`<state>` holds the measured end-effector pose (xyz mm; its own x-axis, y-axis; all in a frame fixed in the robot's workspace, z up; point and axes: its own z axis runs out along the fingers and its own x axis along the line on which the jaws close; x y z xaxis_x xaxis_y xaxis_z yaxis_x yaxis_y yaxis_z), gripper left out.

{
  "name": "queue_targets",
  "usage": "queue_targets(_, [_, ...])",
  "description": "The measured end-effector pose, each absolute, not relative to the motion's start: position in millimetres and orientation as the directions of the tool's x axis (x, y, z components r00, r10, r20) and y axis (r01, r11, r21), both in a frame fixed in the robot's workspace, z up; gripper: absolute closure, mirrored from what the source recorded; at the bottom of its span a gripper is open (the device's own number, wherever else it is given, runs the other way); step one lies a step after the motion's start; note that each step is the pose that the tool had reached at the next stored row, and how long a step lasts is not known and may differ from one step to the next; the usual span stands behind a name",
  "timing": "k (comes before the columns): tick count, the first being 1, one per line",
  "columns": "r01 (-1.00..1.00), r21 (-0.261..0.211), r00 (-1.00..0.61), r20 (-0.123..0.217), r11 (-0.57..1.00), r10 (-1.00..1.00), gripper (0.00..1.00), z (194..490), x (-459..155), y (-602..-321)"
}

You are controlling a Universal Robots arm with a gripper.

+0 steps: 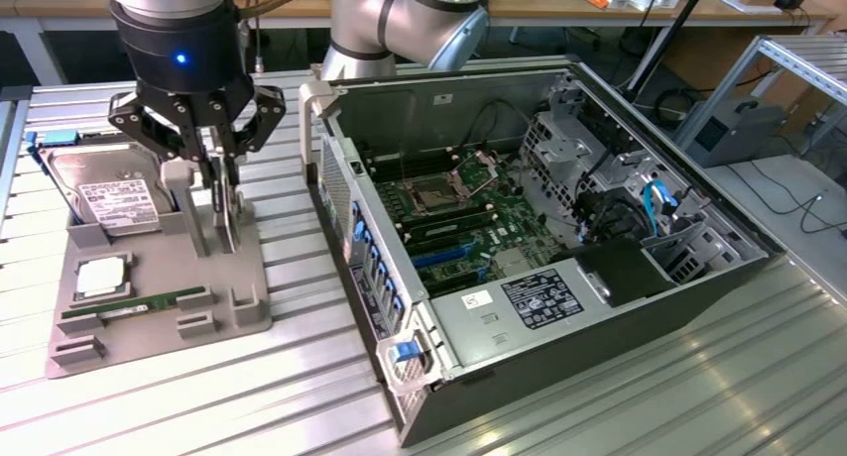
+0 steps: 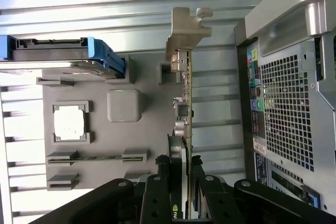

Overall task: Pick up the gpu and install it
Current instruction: 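Pick up the gpu and move the gpu toward the slot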

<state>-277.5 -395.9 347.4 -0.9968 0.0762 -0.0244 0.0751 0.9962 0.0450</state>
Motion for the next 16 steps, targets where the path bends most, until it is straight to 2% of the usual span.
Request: queue_targets(16, [0.075,0.045,-0.997,-0.024,0.996,0.076,0.73,368.6,-277.5,-395.9])
